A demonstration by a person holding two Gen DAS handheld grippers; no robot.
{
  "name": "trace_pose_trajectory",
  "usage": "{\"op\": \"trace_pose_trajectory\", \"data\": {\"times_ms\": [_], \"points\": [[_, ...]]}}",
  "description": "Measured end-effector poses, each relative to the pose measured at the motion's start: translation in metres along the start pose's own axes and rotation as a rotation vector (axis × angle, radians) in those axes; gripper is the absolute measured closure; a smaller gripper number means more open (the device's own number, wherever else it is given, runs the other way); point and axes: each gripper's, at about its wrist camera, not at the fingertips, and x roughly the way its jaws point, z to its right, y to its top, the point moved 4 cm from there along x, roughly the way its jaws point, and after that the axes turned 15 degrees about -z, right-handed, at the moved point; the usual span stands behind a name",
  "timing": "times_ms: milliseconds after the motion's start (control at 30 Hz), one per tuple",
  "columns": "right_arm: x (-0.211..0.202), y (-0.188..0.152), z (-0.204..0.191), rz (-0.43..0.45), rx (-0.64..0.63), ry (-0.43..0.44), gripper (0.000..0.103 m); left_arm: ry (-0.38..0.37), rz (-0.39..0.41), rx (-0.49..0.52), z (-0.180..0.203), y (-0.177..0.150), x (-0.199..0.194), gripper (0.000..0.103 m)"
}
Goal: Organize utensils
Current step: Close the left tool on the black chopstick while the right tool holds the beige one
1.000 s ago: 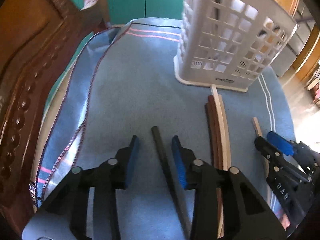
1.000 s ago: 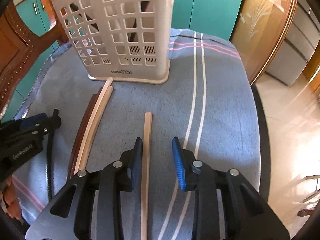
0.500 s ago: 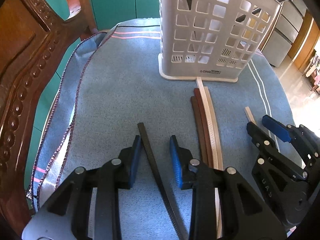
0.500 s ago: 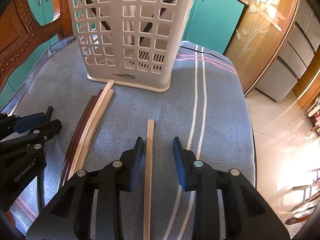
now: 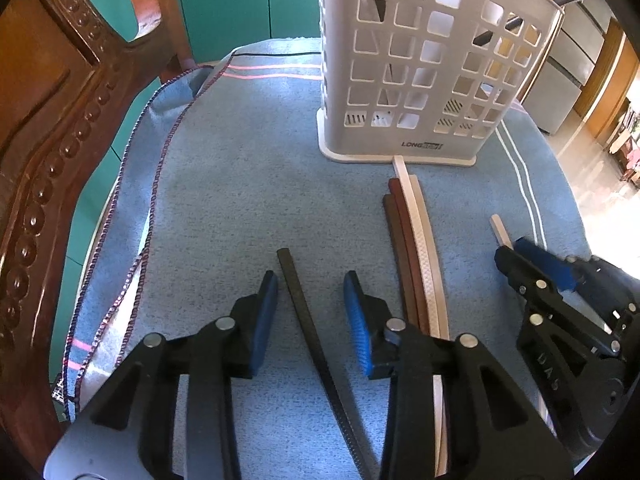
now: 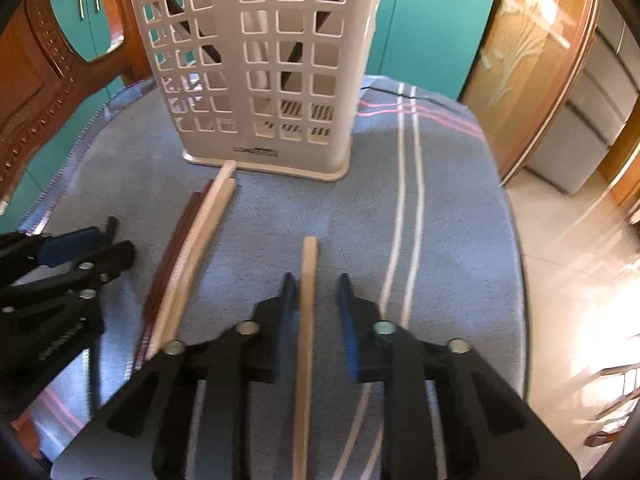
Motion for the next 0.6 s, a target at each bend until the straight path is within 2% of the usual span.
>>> {"op": "trace_pose_trajectory", "data": {"times_ms": [33,67,100,133,267,333,467,600], "points": [[0.000,0.000,0.001,-0.004,-0.001,0.017,0.095,-0.003,0.001,-0.001,-0.001,0.001,0.000,0.078],[-0.001,0.000,0.001,-0.003,0.001,0.026,0.096,-0.006,0.002,-0.003,-0.003,0.001,0.000,0.082],[-0.001,0.000,0.002,-0.001,0.015,0.038,0.097,-0.010,0.003,-0.006,-0.005,0.001,0.000,0.090],[-0.002,0.001,0.004,-0.001,0.025,0.050,0.097,-0.021,0.004,-0.012,-0.007,0.003,0.001,0.092],[-0.006,0.002,0.014,0.003,0.062,0.115,0.097,-0.086,0.014,-0.032,-0.009,0.003,-0.005,0.096],[-0.013,0.002,0.017,0.031,0.064,0.125,0.097,-0.070,0.049,-0.016,-0.005,0.002,-0.015,0.096],[-0.040,-0.002,0.023,0.098,0.061,0.157,0.097,-0.088,0.110,0.003,-0.001,-0.002,-0.041,0.096],[-0.084,-0.009,0.034,0.199,0.087,0.209,0.097,-0.035,0.221,0.034,0.005,-0.009,-0.082,0.096]]}}
